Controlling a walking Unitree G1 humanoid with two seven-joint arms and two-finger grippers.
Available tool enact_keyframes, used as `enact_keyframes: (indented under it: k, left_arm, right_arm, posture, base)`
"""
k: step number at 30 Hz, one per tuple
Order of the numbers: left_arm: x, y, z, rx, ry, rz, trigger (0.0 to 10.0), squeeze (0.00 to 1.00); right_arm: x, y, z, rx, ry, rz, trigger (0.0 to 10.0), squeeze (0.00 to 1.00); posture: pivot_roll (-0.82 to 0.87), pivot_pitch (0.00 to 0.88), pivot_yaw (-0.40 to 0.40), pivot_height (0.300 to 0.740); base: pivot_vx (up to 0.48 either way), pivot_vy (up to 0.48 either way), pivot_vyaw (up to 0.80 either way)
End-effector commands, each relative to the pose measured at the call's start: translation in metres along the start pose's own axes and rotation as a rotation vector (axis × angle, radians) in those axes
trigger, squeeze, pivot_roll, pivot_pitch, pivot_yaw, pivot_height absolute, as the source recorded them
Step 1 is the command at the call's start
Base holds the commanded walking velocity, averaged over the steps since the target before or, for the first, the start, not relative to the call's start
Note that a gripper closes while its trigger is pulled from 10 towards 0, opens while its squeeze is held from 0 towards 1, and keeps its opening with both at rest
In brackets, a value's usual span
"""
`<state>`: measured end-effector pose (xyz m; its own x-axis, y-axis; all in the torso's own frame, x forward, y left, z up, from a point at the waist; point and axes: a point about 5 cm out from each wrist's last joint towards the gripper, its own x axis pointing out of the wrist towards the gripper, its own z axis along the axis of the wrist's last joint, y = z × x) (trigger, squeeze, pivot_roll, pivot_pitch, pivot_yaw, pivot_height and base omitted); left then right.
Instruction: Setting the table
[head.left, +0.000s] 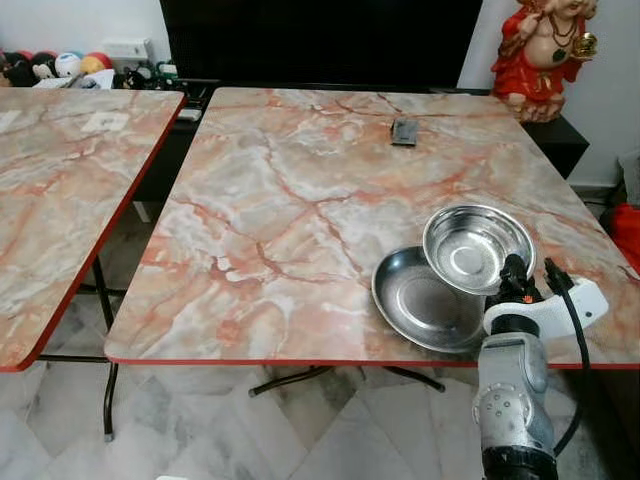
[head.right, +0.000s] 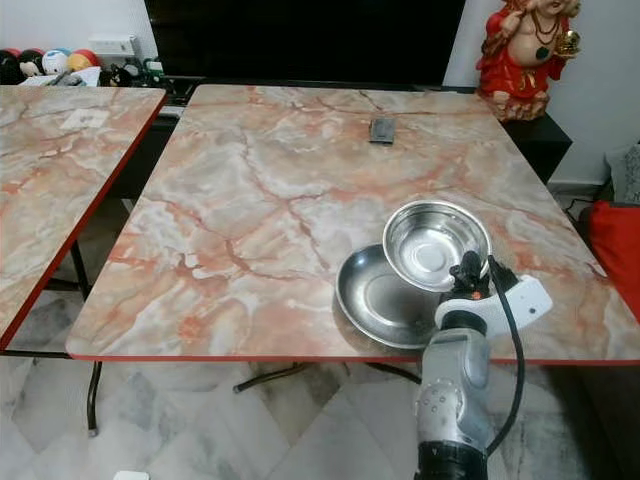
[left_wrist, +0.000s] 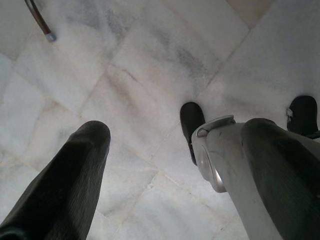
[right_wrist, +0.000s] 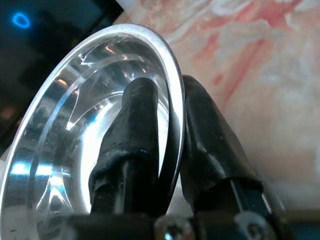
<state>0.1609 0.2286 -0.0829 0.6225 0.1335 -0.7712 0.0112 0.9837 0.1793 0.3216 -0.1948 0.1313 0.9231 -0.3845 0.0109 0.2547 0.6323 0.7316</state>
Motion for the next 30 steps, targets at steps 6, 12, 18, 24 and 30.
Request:
enact_keyframes:
  k: [6, 12, 18, 24, 30]
  left_arm:
    - [-0.002, 0.003, -0.008, 0.004, 0.039, -0.001, 10.0, 0.00]
    - [-0.002, 0.003, -0.008, 0.006, 0.039, 0.001, 10.0, 0.00]
    - [-0.002, 0.003, -0.009, 0.006, 0.041, 0.000, 10.0, 0.00]
    - [-0.002, 0.003, -0.009, 0.003, 0.044, -0.001, 10.0, 0.00]
    - [-0.002, 0.002, -0.008, 0.003, 0.043, -0.002, 10.0, 0.00]
  right_arm:
    - [-0.004, -0.008, -0.005, 0.009, 0.018, -0.046, 10.0, 0.00]
    - [-0.006, -0.010, -0.007, -0.001, 0.039, -0.053, 10.0, 0.00]
    - [-0.009, -0.006, -0.018, -0.036, 0.115, -0.010, 10.0, 0.00]
    - [-0.008, -0.007, -0.019, -0.041, 0.116, -0.023, 10.0, 0.00]
    - [-0.008, -0.011, -0.018, -0.047, 0.124, -0.038, 10.0, 0.00]
  posture:
    - [0.01, 0.122, -0.029, 0.740]
    - [0.01, 0.123, -0.029, 0.740]
    - [0.01, 0.122, -0.031, 0.740]
    - [0.01, 0.124, -0.033, 0.740]
    - [0.01, 0.124, -0.033, 0.740]
  base:
    - [0.000, 0.000, 0.00]
    - [0.000, 0.000, 0.00]
    - [0.000, 0.000, 0.00]
    - [0.000, 0.000, 0.00]
    - [0.000, 0.000, 0.00]
